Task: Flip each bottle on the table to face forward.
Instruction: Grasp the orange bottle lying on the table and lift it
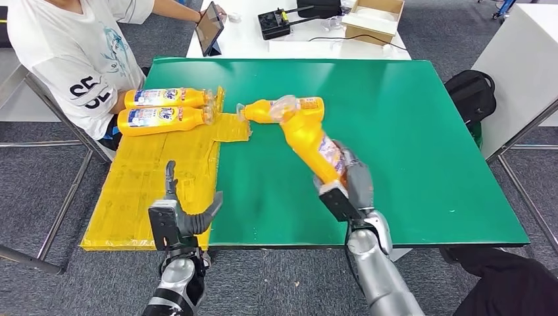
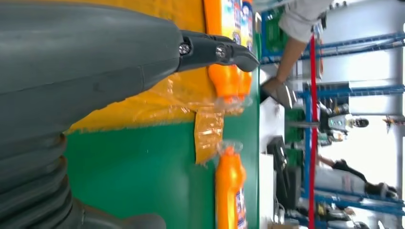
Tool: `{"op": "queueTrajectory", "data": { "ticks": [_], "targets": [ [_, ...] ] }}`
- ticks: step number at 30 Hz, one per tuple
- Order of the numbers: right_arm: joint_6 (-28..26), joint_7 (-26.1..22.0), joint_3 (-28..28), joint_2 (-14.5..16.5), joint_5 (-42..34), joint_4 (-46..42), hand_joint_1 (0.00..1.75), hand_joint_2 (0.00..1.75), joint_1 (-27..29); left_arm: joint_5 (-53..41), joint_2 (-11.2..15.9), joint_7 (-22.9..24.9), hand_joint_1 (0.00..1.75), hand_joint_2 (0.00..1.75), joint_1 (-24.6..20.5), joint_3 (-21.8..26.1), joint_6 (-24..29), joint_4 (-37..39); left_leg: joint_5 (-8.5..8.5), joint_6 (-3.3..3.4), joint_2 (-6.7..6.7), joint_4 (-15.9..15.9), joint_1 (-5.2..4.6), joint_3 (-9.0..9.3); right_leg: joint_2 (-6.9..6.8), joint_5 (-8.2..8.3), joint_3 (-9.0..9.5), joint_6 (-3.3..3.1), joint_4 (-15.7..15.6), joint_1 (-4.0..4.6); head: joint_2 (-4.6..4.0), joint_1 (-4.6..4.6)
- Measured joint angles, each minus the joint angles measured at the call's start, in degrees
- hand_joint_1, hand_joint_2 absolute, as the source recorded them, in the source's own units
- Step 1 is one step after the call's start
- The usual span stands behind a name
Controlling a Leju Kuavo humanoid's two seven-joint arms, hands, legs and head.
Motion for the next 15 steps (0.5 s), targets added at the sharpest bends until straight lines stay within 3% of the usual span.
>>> {"op": "queueTrajectory", "data": {
  "ticks": [4,8,12,15],
  "targets": [
    [-4.2,-3.0,-0.4,1.9,-1.5,-9.2,1.75,1.75,4.1,7.7,-0.1,0.0,0.00,1.75,-0.9,0.1,-11.6,4.0,-0.02,0.02,0.08,0.0,-0.07,-0.14,0.02,0.01,-0.17,0.01,0.0,-0.05,0.00,-0.01],
    [-3.7,-5.1,-0.9,3.2,-2.6,-12.7,1.75,1.75,6.1,12.0,-0.3,0.0,0.00,1.75,-2.2,0.0,-23.2,7.6,-0.02,0.01,0.21,0.0,-0.08,-0.14,0.03,0.01,-0.20,0.01,0.0,-0.03,0.00,-0.01],
    [-1.4,-7.9,-1.3,4.3,-2.7,-12.9,1.75,1.75,7.6,12.4,-0.5,0.0,0.00,1.75,-2.4,-0.3,-30.1,8.6,-0.02,0.01,0.27,0.0,-0.05,-0.15,0.04,0.02,-0.22,0.00,0.0,0.00,0.00,-0.03],
    [-0.7,-8.8,-1.3,5.1,-2.3,-12.8,1.75,1.75,8.6,12.6,-0.5,0.0,0.00,1.75,-2.4,-0.7,-32.3,8.6,-0.02,0.01,0.27,0.0,-0.04,-0.16,0.04,0.02,-0.23,0.00,0.0,0.00,0.00,-0.03]
  ]
}}
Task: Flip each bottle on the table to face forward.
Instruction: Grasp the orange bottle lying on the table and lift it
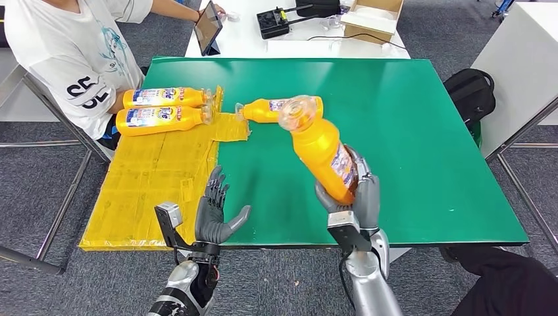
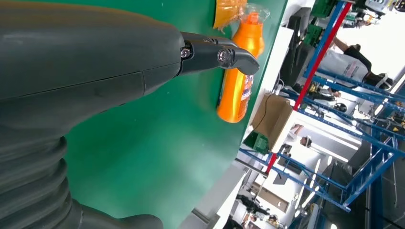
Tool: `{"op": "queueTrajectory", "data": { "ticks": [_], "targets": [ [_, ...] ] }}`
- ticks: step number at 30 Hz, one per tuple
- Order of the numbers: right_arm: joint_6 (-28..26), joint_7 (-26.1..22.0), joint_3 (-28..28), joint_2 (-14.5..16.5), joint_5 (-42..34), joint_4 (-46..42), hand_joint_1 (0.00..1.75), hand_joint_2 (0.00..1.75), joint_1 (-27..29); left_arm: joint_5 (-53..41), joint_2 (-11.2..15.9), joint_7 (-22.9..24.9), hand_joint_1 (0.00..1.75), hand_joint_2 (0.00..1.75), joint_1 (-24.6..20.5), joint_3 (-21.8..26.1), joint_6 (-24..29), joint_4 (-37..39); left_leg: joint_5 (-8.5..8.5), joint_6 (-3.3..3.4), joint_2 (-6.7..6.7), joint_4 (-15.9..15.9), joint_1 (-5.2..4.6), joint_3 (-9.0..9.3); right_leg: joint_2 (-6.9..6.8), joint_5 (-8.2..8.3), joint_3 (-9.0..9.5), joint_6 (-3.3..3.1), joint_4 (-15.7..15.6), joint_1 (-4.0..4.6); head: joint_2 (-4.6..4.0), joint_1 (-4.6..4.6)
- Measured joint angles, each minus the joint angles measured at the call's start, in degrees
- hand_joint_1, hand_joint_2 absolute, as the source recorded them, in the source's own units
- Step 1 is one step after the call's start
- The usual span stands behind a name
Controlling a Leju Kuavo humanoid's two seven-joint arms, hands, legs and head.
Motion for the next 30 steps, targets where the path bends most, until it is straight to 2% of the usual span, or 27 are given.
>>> {"op": "queueTrajectory", "data": {
  "ticks": [5,9,19,23,30],
  "targets": [
    [0.4,0.0,-0.1,0.6,0.3,0.1,1.75,1.75,0.5,0.2,0.0,0.0,0.00,1.75,0.0,-0.3,-1.0,0.0,0.00,0.00,-0.01,0.0,-0.01,-0.07,0.00,0.00,-0.04,0.00,0.0,-0.01,0.00,0.02],
    [2.7,-0.3,0.3,1.6,1.5,1.6,1.75,1.75,0.8,0.4,0.0,0.0,0.00,1.75,0.2,-1.0,-5.6,-0.5,0.00,0.00,-0.01,0.0,-0.01,-0.09,0.00,0.00,-0.04,0.00,0.0,-0.01,0.00,0.01],
    [5.0,-0.6,3.9,4.9,1.9,14.5,1.75,1.75,0.9,-2.4,0.0,0.0,0.00,1.75,2.1,-3.5,-11.5,-6.8,0.00,-0.01,-0.01,0.0,0.03,-0.13,0.00,-0.01,-0.08,-0.01,0.0,0.01,0.00,0.01],
    [4.0,-0.6,6.8,6.2,2.4,21.4,1.75,1.75,-0.2,-2.0,0.0,0.0,0.00,1.75,2.4,-4.4,-13.6,-7.6,0.00,-0.01,-0.03,0.0,0.02,-0.13,0.00,-0.01,-0.08,-0.01,0.0,0.01,0.00,0.00],
    [-0.3,-0.6,12.7,6.7,0.6,29.7,1.75,1.75,-2.8,-3.4,0.0,-0.1,0.00,1.75,2.2,-5.5,-13.4,-7.0,0.01,-0.01,-0.02,0.0,0.02,-0.13,0.00,0.00,-0.08,-0.01,0.0,0.01,0.00,0.01]
  ]
}}
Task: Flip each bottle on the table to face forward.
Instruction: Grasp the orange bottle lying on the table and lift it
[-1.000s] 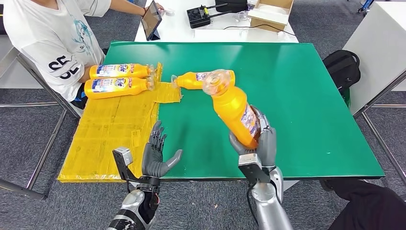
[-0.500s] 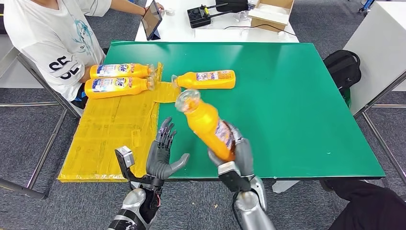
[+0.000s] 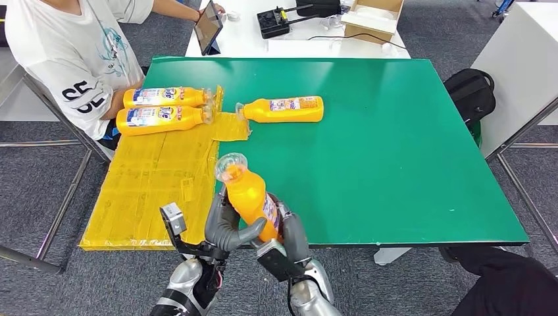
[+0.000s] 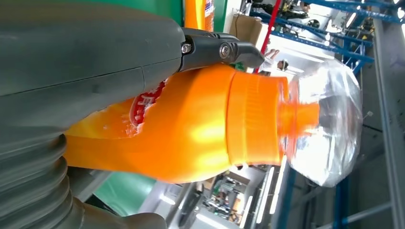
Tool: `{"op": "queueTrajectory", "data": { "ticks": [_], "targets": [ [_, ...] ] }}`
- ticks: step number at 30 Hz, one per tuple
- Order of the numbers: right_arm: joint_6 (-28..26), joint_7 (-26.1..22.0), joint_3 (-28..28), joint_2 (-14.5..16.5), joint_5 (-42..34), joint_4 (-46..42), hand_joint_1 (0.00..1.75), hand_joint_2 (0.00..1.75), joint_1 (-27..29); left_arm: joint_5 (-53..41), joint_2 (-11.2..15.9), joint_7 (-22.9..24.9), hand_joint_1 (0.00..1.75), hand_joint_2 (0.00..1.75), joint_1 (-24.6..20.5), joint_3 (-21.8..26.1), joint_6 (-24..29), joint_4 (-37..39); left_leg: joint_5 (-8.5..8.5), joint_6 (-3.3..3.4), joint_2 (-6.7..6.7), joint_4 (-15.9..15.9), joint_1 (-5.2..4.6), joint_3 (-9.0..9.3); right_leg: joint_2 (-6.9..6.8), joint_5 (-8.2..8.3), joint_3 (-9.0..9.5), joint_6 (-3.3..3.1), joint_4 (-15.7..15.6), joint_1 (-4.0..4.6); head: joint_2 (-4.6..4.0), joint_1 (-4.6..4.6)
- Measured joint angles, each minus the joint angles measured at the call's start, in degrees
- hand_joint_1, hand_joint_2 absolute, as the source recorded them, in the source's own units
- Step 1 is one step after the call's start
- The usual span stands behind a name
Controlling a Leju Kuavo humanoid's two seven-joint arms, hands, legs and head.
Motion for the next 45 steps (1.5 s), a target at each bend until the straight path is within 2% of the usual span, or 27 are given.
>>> {"op": "queueTrajectory", "data": {
  "ticks": [10,26,32,33,34,37,38,42,45],
  "targets": [
    [-2.7,0.0,4.1,0.0,-0.2,4.3,1.75,1.75,-1.7,-2.3,0.0,-0.2,0.00,1.75,-1.4,-0.4,3.1,6.1,0.00,0.00,0.00,0.0,0.00,0.00,0.00,0.00,-0.02,0.00,0.0,0.00,0.00,0.01],
    [-2.9,0.0,4.3,-0.1,-0.2,5.9,1.75,1.75,-1.8,-3.6,0.0,-0.3,0.00,1.75,-2.6,-0.4,4.4,10.2,0.00,0.00,0.00,0.0,0.00,0.00,0.00,0.00,-0.02,0.00,0.0,0.00,0.00,0.01],
    [-2.9,0.0,4.3,-0.1,-0.2,6.3,1.75,1.75,-2.1,-4.8,0.0,-0.5,0.00,1.75,-3.5,-0.6,8.3,11.8,0.00,0.00,-0.01,0.0,0.00,0.01,0.00,0.00,0.01,0.00,0.0,0.00,0.00,0.02],
    [-2.9,0.0,4.3,-0.1,-0.1,6.4,1.75,1.75,-2.2,-4.6,-0.1,-0.5,0.05,1.75,-3.7,-0.6,8.7,12.2,0.00,0.00,-0.01,0.0,0.00,0.02,0.00,0.00,0.02,0.00,0.0,0.00,0.00,0.03],
    [-2.9,0.0,4.3,-0.1,0.0,6.5,1.75,1.75,-2.3,-4.0,-0.1,-0.5,0.39,1.75,-3.8,-0.6,8.6,12.4,0.00,0.00,-0.01,0.0,0.00,0.02,0.00,0.00,0.03,0.00,0.0,0.00,0.00,0.02],
    [-2.7,0.1,4.3,-0.1,0.8,7.0,1.75,1.75,-2.6,0.0,-0.1,-0.5,1.65,1.75,-3.5,0.1,6.5,11.7,0.01,0.00,0.00,0.0,0.00,0.03,0.00,0.02,0.03,0.00,0.0,0.00,0.00,0.02],
    [-2.6,0.1,4.4,-0.1,1.1,7.1,1.75,1.75,-2.7,1.7,-0.1,-0.4,1.75,1.75,-3.2,0.5,5.3,10.9,0.02,0.00,0.01,0.0,0.00,0.02,0.00,0.02,0.02,0.00,0.0,0.00,0.00,0.02],
    [-2.1,0.2,4.9,-0.1,2.1,7.9,1.75,1.75,-3.4,6.6,-0.1,-0.2,1.75,1.75,-1.5,2.7,0.6,5.3,0.02,-0.01,0.01,0.0,0.00,0.02,0.01,0.02,0.00,0.00,0.0,0.00,0.00,0.01],
    [-1.3,0.2,5.2,-0.1,2.3,8.4,1.75,1.75,-3.9,4.2,-0.1,0.0,1.75,1.75,-0.2,4.0,0.6,0.7,0.01,-0.01,0.04,0.0,0.00,0.01,0.01,0.01,-0.02,0.00,0.0,0.00,0.00,0.01]
  ]
}}
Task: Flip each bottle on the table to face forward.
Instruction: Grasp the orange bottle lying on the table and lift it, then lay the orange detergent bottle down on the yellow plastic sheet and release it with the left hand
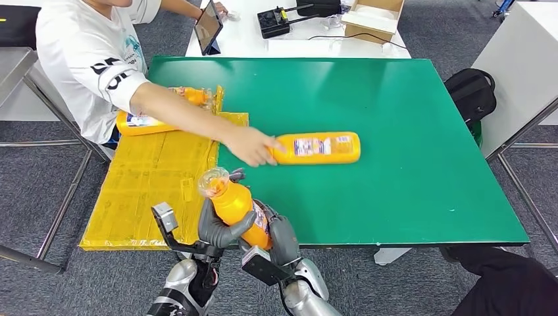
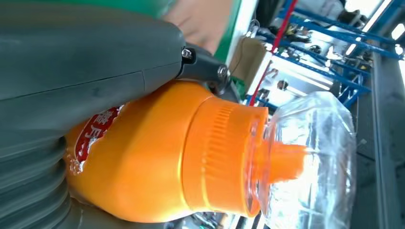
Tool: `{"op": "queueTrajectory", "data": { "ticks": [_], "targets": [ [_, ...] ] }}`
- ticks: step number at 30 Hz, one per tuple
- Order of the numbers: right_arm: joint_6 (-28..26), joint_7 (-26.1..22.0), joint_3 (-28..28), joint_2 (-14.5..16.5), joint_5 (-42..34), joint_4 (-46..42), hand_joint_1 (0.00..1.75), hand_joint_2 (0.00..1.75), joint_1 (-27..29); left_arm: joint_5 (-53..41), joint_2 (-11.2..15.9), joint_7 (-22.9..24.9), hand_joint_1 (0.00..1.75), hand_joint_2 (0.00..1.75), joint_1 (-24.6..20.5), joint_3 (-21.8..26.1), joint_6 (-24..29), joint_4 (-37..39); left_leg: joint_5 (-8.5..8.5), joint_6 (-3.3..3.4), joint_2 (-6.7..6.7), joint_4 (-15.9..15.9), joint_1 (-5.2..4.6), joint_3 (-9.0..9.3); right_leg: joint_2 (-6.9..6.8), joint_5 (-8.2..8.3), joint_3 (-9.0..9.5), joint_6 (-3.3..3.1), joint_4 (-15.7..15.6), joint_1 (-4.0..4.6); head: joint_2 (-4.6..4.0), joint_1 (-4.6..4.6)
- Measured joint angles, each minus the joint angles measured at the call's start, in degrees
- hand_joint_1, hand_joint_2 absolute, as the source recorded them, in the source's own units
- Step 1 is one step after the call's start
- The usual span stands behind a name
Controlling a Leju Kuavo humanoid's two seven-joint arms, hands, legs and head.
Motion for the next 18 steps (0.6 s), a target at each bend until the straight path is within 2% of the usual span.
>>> {"op": "queueTrajectory", "data": {
  "ticks": [8,9,10,12,13,15,16,18],
  "targets": [
    [1.1,0.3,1.3,0.0,1.1,0.2,1.75,1.75,-1.2,-4.2,0.0,0.1,1.75,1.75,1.4,2.7,-0.9,-4.5,0.00,0.00,0.02,0.0,0.00,0.00,0.01,0.00,-0.02,-0.01,0.0,0.00,0.00,0.00],
    [1.1,0.4,1.5,0.0,1.1,0.2,1.69,1.75,-1.2,-4.1,0.0,0.1,1.75,1.75,1.5,3.0,-1.2,-4.7,0.00,0.00,0.02,0.0,0.00,0.00,0.01,0.00,-0.02,-0.01,0.0,0.00,0.00,0.01],
    [1.0,0.5,1.8,0.0,1.1,0.2,1.31,1.75,-1.3,-4.0,0.0,0.1,1.75,1.75,1.6,3.2,-1.4,-4.9,0.00,0.00,0.02,0.0,0.00,0.01,0.01,0.00,-0.02,-0.01,0.0,0.00,0.00,0.01],
    [1.0,0.6,2.2,0.0,1.0,0.2,0.44,1.75,-1.5,-4.0,0.0,0.2,1.75,1.75,1.7,3.5,-1.6,-5.4,0.00,0.00,0.02,0.0,0.00,0.01,0.01,0.00,-0.02,-0.01,0.0,0.00,0.00,0.01],
    [0.9,0.6,2.5,0.0,0.9,0.2,0.14,1.75,-1.6,-4.0,0.0,0.2,1.75,1.75,1.8,3.6,-1.6,-5.6,0.00,0.00,0.02,0.0,0.00,0.01,0.01,0.00,-0.02,-0.01,0.0,0.00,0.00,0.01],
    [0.6,0.6,2.9,0.0,1.1,0.3,0.14,1.75,-1.7,-4.4,0.0,0.2,1.75,1.75,1.8,3.7,-1.4,-6.2,0.00,0.00,0.02,0.0,0.00,0.00,0.01,0.00,-0.03,-0.01,0.0,0.00,0.00,0.01],
    [0.4,0.6,3.1,0.0,1.2,0.3,0.14,1.31,-1.8,-4.8,0.0,0.2,1.75,1.75,1.8,3.8,-1.2,-6.6,0.00,0.00,0.02,0.0,0.00,0.00,0.01,0.00,-0.03,-0.01,0.0,0.00,0.00,0.00],
    [0.1,0.5,3.5,0.0,0.9,0.4,0.00,0.44,-1.8,-5.9,0.0,0.2,1.75,1.75,1.8,3.7,-0.6,-7.1,0.00,0.00,0.02,0.0,0.00,0.00,0.01,0.00,-0.03,-0.01,0.0,0.00,0.00,0.01]
  ]
}}
